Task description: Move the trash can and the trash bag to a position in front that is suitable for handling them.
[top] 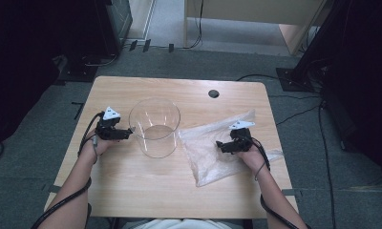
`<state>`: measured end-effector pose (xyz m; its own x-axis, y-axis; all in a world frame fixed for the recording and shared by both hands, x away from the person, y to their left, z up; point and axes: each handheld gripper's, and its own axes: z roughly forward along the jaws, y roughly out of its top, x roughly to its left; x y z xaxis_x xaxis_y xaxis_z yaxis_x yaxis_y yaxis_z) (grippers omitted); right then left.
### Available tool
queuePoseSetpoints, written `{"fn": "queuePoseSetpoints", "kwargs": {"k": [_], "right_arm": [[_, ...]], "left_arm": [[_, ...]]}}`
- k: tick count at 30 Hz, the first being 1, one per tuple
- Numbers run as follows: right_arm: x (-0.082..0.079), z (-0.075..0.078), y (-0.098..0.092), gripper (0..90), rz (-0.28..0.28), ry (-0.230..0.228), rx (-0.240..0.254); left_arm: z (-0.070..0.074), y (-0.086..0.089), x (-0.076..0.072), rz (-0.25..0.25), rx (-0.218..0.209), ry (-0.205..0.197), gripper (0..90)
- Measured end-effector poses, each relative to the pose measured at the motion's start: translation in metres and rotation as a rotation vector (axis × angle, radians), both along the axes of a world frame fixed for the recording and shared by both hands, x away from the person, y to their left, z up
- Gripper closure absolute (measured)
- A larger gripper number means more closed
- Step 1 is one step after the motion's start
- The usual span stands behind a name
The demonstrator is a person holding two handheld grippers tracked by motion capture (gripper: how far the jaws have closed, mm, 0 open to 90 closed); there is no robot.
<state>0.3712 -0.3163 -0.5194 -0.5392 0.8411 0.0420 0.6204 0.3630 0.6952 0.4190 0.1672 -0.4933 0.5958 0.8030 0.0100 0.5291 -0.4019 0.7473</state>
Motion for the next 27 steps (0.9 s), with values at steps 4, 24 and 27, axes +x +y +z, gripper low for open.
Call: {"fn": "queuePoseSetpoints", "kwargs": {"k": [4,24,27], "right_arm": [[0.001,0.000,-0.007,7.9,-0.027,-0.002,0.001],[0.004,0.000,-0.029,7.8,-0.085,0.004,0.000],[0.005,0.000,-0.032,7.8,-0.083,0.009,-0.005]], "left_arm": [[0.000,-0.006,0.001,-0.018,-0.008,-0.014,20.1],[-0.001,-0.031,-0.007,-0.106,0.030,0.015,24.3],[-0.001,-0.036,-0.008,-0.122,0.037,0.011,24.3]]}}
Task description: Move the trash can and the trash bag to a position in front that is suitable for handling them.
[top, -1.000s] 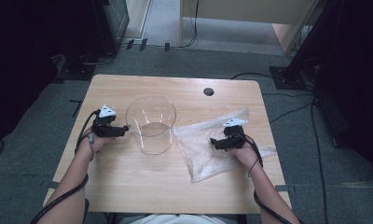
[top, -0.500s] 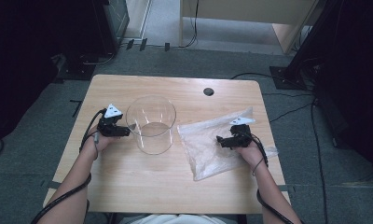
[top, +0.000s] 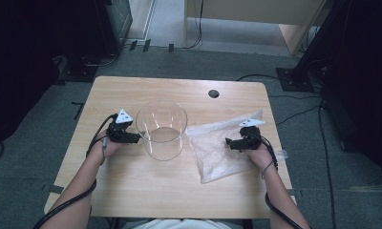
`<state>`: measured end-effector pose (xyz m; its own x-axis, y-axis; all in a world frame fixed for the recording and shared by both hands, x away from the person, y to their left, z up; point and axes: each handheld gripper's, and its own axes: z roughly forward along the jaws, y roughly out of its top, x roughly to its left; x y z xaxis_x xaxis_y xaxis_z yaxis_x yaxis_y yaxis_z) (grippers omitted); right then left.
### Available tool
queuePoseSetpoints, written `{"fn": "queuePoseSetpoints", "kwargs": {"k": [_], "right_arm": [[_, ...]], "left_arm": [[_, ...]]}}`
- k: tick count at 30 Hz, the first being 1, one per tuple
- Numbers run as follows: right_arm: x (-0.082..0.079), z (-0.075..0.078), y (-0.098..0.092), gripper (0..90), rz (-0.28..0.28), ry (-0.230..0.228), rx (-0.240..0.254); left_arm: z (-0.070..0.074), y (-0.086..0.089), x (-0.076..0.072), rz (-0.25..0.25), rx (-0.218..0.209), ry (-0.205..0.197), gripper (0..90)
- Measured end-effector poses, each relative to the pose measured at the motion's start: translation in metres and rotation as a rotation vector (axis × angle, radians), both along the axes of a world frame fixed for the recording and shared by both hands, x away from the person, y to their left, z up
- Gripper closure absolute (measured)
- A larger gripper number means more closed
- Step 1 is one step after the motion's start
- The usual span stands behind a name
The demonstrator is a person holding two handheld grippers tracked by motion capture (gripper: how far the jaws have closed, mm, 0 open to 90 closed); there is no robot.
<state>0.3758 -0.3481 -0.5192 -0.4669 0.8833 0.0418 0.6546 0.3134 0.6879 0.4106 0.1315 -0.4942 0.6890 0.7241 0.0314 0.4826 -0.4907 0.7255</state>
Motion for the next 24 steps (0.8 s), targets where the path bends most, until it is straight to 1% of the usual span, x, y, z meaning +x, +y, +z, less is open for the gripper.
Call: {"fn": "queuePoseSetpoints", "kwargs": {"k": [2,6,11,14,17,19,21,24], "right_arm": [[0.000,0.001,-0.002,7.8,-0.012,0.007,0.000],[0.000,0.001,-0.005,7.8,-0.011,0.013,-0.004],[0.001,0.001,-0.007,7.9,-0.009,0.009,-0.003],[0.001,0.001,-0.009,7.9,-0.008,0.010,-0.005],[0.001,0.002,-0.008,7.9,0.006,0.000,-0.017],[0.001,0.003,-0.008,7.9,0.006,-0.001,-0.015],[0.002,0.004,-0.006,7.9,0.004,0.005,0.001],[0.002,0.006,-0.004,7.9,0.008,0.001,0.011]], "left_arm": [[0.001,-0.006,-0.002,-0.005,-0.006,0.010,24.3],[0.001,-0.011,-0.003,-0.011,-0.007,0.015,24.2],[0.002,-0.018,-0.006,-0.024,-0.006,0.031,24.2],[0.003,-0.021,-0.007,-0.030,-0.002,0.032,24.2],[0.003,-0.024,-0.009,-0.027,-0.004,0.039,24.2],[0.003,-0.026,-0.009,-0.028,-0.009,0.048,24.3],[0.003,-0.028,-0.010,-0.036,-0.009,0.050,24.2],[0.003,-0.031,-0.011,-0.040,-0.007,0.050,24.2]]}}
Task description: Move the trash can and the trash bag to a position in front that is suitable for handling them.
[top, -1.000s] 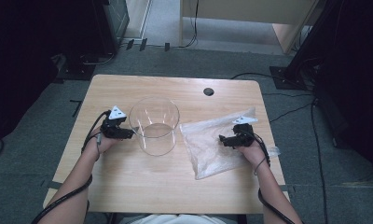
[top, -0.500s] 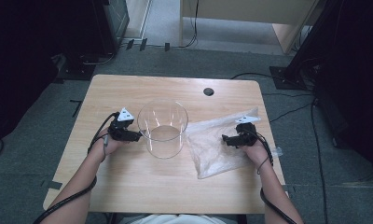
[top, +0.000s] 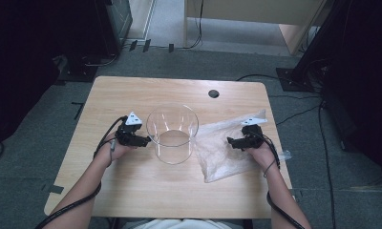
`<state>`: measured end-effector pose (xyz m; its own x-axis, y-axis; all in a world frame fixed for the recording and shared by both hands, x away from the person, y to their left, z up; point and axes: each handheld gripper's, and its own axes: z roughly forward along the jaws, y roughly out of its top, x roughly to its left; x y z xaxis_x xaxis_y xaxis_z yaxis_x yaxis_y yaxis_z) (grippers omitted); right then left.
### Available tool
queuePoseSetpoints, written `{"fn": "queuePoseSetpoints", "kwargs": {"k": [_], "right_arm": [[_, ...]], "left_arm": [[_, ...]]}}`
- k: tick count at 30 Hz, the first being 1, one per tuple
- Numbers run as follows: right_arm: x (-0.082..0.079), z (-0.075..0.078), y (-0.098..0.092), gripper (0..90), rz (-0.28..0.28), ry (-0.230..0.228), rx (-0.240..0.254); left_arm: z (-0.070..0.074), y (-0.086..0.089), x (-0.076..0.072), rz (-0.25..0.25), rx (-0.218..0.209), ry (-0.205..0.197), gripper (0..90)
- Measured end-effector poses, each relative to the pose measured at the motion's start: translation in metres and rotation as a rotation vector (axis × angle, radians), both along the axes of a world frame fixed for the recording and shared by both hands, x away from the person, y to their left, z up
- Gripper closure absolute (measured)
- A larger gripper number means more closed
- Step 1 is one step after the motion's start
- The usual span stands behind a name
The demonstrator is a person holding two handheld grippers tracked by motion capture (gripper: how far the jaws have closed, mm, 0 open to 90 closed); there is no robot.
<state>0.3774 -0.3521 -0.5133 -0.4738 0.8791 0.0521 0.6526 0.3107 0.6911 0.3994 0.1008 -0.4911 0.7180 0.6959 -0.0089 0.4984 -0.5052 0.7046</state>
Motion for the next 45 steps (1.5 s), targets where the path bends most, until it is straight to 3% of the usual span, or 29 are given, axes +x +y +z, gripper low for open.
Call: {"fn": "queuePoseSetpoints", "kwargs": {"k": [9,14,18,22,26,33,40,45], "right_arm": [[0.000,0.003,0.009,7.9,0.004,0.014,0.049],[-0.007,0.010,0.030,7.9,0.052,0.015,0.079],[-0.004,0.011,0.038,7.9,0.074,-0.021,0.048],[0.006,0.009,0.036,7.9,0.034,-0.047,0.022],[0.013,0.011,0.032,7.9,0.006,-0.051,0.041],[0.026,0.013,0.030,7.9,-0.025,-0.062,0.062],[0.038,0.010,0.033,7.9,-0.028,-0.059,0.051],[0.042,0.001,0.035,7.9,-0.023,-0.037,0.039]], "left_arm": [[0.000,-0.002,-0.002,-0.008,-0.008,0.011,24.3],[0.000,-0.002,-0.003,-0.019,-0.004,0.012,24.1],[-0.001,-0.001,-0.001,-0.017,-0.011,0.002,22.6],[-0.002,-0.001,0.000,-0.007,-0.015,0.006,22.6],[-0.003,-0.001,0.001,-0.016,-0.001,0.008,22.4],[-0.003,0.000,0.002,0.003,-0.018,0.018,22.1],[-0.002,0.002,0.002,-0.005,-0.038,0.017,22.1],[-0.003,-0.001,0.000,-0.035,-0.012,-0.006,23.1]]}}
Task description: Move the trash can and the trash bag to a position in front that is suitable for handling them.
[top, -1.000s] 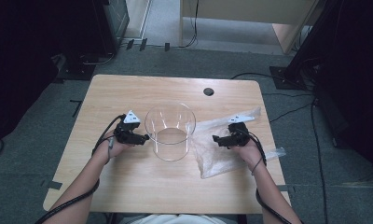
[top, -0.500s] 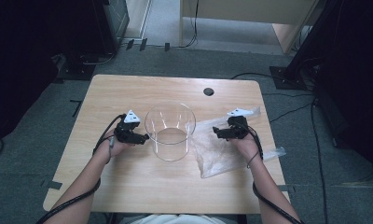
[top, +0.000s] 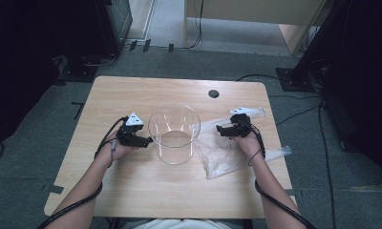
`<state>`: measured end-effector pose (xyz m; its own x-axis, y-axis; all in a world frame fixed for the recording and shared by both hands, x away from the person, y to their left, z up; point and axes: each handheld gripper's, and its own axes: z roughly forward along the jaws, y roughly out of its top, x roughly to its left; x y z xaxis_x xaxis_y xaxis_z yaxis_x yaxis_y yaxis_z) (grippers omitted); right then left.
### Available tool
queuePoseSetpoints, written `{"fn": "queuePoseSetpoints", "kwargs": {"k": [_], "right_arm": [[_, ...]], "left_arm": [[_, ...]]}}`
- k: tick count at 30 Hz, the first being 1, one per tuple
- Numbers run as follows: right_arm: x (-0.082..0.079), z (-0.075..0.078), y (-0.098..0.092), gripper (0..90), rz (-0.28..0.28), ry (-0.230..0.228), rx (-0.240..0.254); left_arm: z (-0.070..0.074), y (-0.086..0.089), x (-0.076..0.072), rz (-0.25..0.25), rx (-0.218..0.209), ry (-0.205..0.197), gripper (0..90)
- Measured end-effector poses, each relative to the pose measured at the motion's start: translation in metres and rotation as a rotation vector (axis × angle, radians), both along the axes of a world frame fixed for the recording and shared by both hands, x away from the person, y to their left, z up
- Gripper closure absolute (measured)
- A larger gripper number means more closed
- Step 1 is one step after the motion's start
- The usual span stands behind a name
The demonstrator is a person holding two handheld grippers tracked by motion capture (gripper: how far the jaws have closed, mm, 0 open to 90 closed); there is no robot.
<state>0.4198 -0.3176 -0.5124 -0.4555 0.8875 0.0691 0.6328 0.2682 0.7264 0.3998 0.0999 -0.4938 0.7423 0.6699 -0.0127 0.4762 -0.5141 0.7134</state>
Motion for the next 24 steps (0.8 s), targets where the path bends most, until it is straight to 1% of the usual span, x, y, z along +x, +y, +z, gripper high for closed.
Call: {"fn": "queuePoseSetpoints", "kwargs": {"k": [3,6,10,12,15,16,17,21,22,23,24], "right_arm": [[0.0015,-0.0064,0.0030,7.9,0.010,0.015,-0.018],[0.0011,-0.0082,0.0043,7.8,0.016,0.024,-0.027],[0.0010,-0.0093,0.0049,7.9,0.011,0.013,-0.035],[0.0007,-0.0106,0.0049,7.9,0.003,0.000,-0.028],[0.0019,-0.0106,0.0064,9.8,-0.009,-0.002,-0.027],[0.0007,-0.0098,0.0065,24.3,-0.022,-0.019,-0.019],[-0.0003,-0.0093,0.0060,29.9,-0.023,-0.030,-0.014],[-0.0009,-0.0092,0.0059,32.6,-0.022,-0.035,-0.009],[-0.0012,-0.0091,0.0057,35.1,-0.018,-0.037,-0.010],[-0.0022,-0.0088,0.0056,43.5,-0.019,-0.043,-0.006],[-0.0022,-0.0088,0.0056,43.5,-0.019,-0.043,-0.006]], "left_arm": [[-0.0003,-0.0001,0.0000,-0.001,-0.002,-0.003,23.2],[-0.0001,-0.0006,-0.0006,-0.004,-0.001,-0.011,23.8],[-0.0001,-0.0014,-0.0009,-0.008,0.002,-0.015,23.8],[-0.0001,-0.0021,-0.0014,-0.011,0.001,-0.018,24.1],[-0.0001,-0.0022,-0.0017,-0.017,0.004,-0.019,24.1],[0.0000,-0.0020,-0.0016,-0.018,0.006,-0.017,24.1],[0.0000,-0.0020,-0.0017,-0.018,0.005,-0.018,24.1],[-0.0001,-0.0020,-0.0019,-0.019,0.006,-0.019,24.2],[-0.0001,-0.0021,-0.0020,-0.019,0.006,-0.020,24.2],[-0.0001,-0.0021,-0.0020,-0.019,0.006,-0.020,24.3],[-0.0002,-0.0023,-0.0021,-0.018,0.007,-0.020,24.3]]}}
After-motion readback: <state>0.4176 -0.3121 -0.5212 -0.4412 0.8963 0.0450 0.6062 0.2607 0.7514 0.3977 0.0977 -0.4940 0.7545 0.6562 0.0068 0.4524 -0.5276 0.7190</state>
